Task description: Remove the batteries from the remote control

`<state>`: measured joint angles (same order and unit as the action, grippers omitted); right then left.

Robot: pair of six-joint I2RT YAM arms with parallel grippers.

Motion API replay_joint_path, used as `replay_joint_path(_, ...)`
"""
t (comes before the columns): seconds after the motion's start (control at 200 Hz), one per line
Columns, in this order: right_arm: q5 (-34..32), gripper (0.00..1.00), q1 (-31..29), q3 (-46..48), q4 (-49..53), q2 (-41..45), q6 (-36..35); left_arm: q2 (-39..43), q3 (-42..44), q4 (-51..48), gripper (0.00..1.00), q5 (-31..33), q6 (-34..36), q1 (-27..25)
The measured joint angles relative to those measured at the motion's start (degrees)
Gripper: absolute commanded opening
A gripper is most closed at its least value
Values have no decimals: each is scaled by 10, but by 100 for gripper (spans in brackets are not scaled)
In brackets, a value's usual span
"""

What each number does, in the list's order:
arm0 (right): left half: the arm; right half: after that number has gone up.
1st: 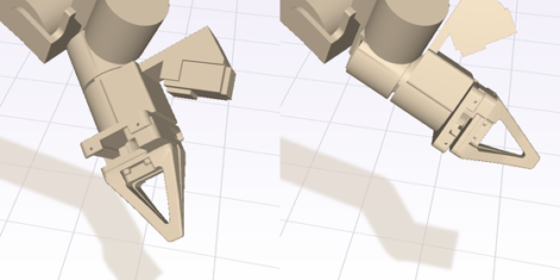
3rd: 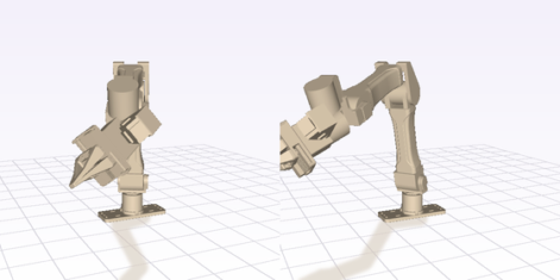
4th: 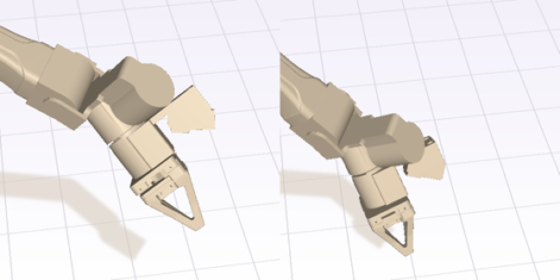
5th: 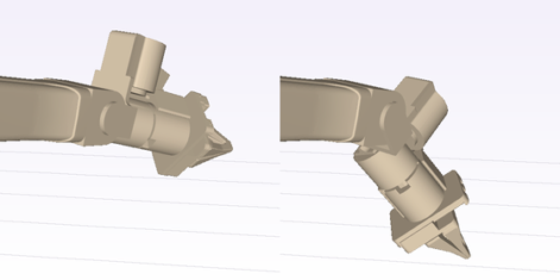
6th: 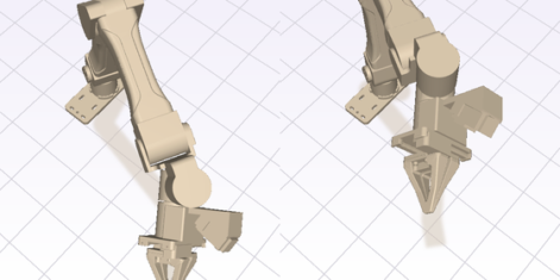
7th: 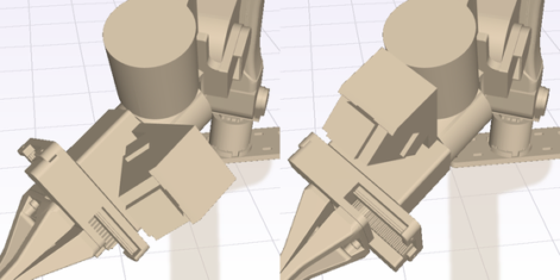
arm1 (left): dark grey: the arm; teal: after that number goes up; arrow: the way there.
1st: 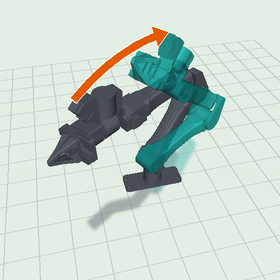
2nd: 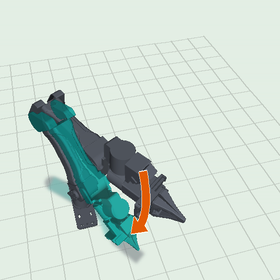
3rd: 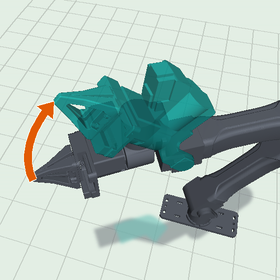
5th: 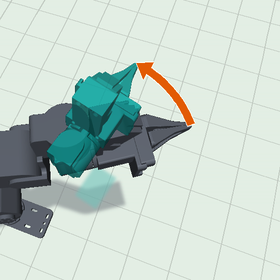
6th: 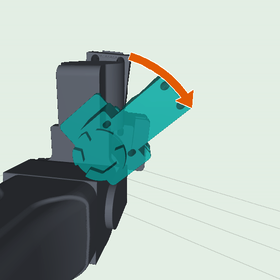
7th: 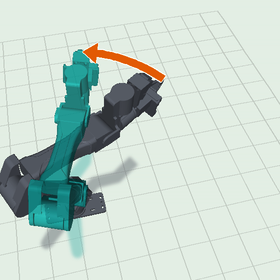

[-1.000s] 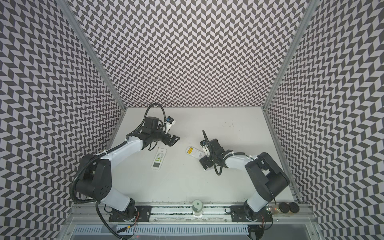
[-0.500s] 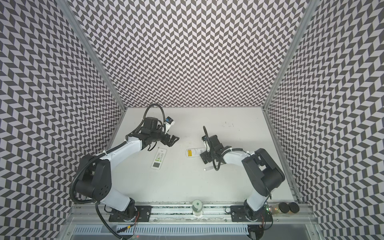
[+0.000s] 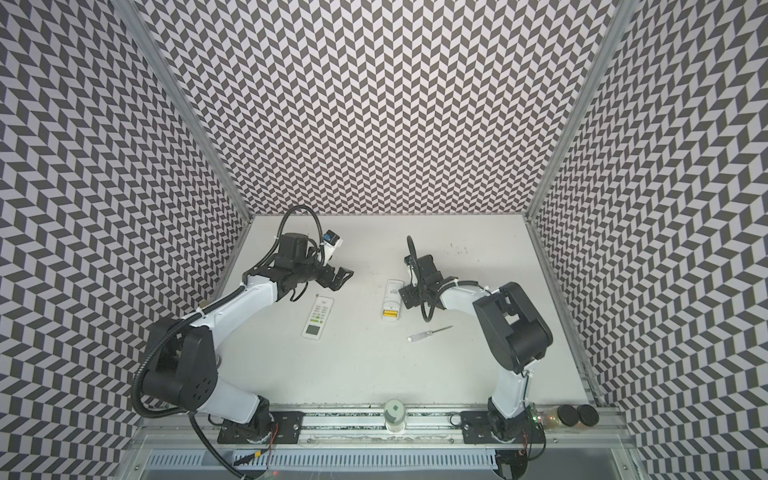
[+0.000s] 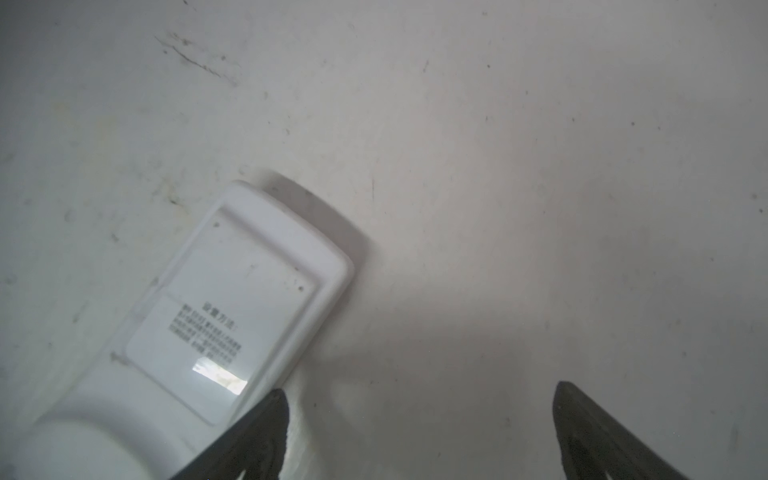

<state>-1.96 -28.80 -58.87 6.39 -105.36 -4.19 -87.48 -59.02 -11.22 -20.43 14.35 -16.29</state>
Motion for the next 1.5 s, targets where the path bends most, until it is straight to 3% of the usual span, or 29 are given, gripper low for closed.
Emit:
replay_joint_path(0.721, 136, 93, -30, -78, 35, -41, -46, 12, 9, 7, 100, -6, -3, 21)
replay_joint_path(1.002, 180, 97, -30, -15, 50, 56, -75, 13, 9, 6, 100, -6, 3, 21)
replay_joint_path(1.497, 180, 96, -35, 26, 75, 45, -125, 13, 9, 3, 100, -20, 26, 22)
